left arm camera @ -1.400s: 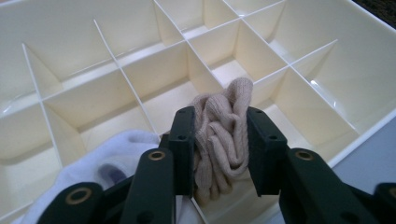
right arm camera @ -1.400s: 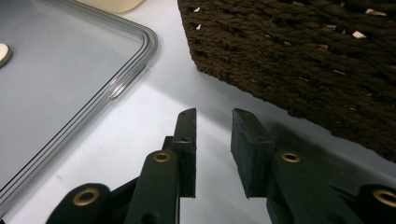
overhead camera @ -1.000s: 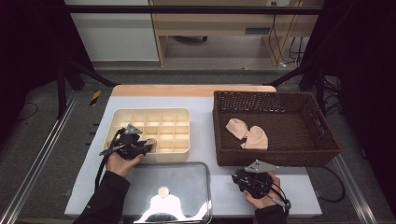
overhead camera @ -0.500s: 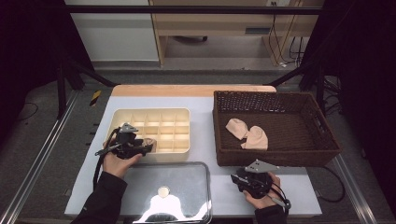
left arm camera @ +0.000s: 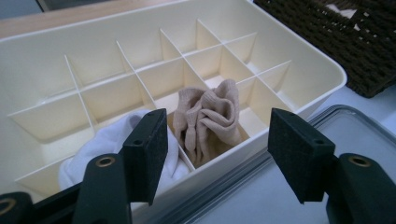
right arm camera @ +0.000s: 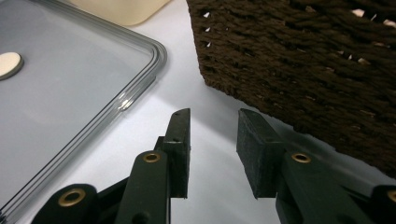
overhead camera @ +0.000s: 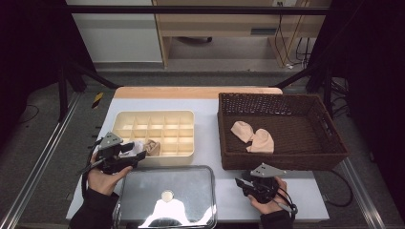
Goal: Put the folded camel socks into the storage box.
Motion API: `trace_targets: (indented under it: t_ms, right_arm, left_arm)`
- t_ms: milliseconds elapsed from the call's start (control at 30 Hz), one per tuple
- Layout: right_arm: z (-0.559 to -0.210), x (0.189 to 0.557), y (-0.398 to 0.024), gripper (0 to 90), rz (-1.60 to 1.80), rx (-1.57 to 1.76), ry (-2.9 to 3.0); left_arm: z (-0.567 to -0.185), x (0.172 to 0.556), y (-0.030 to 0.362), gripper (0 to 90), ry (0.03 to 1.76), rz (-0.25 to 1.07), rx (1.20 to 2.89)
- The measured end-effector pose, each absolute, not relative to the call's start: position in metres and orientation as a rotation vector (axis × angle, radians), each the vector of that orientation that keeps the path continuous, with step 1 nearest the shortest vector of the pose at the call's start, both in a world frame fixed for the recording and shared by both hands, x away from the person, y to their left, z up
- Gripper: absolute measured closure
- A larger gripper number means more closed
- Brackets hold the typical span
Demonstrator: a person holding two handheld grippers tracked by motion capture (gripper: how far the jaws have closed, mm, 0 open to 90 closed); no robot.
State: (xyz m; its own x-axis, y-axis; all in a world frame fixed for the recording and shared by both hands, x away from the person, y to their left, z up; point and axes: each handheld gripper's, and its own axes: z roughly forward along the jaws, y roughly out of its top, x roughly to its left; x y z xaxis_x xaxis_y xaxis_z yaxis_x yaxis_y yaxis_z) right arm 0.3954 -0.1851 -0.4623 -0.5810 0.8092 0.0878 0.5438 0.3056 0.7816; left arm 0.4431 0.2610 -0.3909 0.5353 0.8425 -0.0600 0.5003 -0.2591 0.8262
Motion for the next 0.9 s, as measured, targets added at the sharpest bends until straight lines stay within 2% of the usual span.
trace_targets:
  t_ms: [333,467,567,900]
  right_arm:
    - [-0.456,0.392,-0.184,64.1,1.187,1.189,2.227]
    - [-0.455,0.391,-0.184,63.2,1.196,1.185,2.224]
    - [-0.455,0.390,-0.184,62.7,1.202,1.186,2.224]
    - [-0.444,0.386,-0.184,60.4,1.248,1.168,2.183]
  left_arm:
    - [-0.417,0.413,0.262,38.9,0.958,0.557,1.907]
    - [-0.433,0.405,0.262,38.5,0.943,0.525,1.921]
    - [-0.443,0.399,0.262,38.5,0.963,0.474,1.932]
    - [-0.462,0.389,0.260,36.5,1.041,0.446,1.953]
